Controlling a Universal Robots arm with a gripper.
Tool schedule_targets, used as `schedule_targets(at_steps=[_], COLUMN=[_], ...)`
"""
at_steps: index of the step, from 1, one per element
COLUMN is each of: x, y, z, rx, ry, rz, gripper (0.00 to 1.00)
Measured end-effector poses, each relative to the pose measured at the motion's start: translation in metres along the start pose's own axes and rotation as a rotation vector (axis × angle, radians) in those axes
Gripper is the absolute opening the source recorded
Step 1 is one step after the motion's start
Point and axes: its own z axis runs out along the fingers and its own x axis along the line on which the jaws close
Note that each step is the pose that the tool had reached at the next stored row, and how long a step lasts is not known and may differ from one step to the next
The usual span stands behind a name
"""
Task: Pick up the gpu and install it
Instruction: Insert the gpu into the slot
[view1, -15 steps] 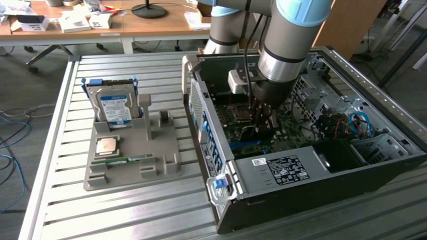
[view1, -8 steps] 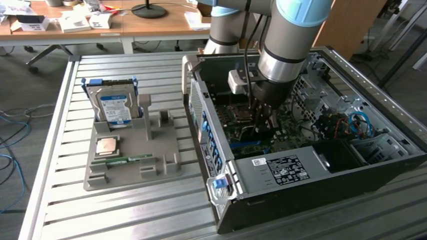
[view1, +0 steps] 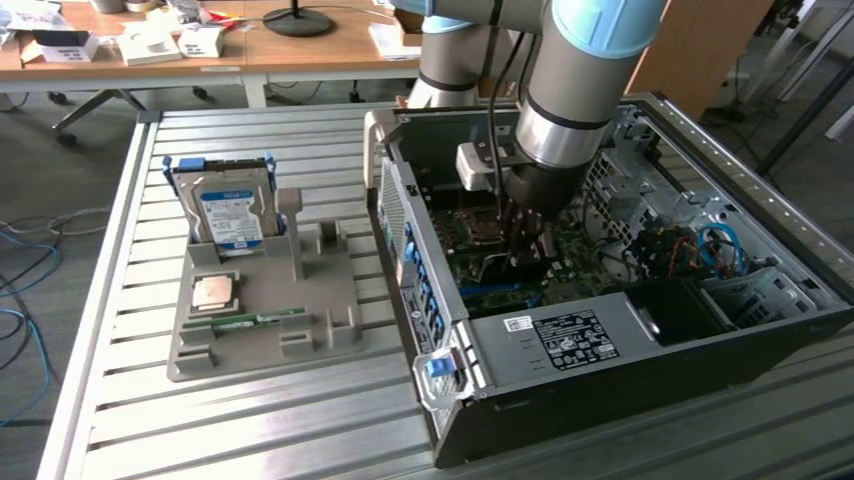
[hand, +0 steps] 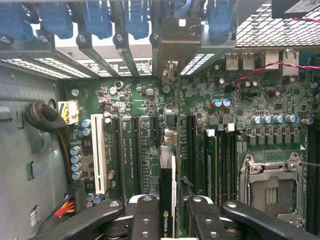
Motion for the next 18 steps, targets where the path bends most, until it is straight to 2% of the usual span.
schedule_targets(at_steps=[18], x=[0.0001], y=[0.0007], z=[0.0030], rx=[0.0000], ry=[-0.0001], rz=[0.000], gripper=[0.26])
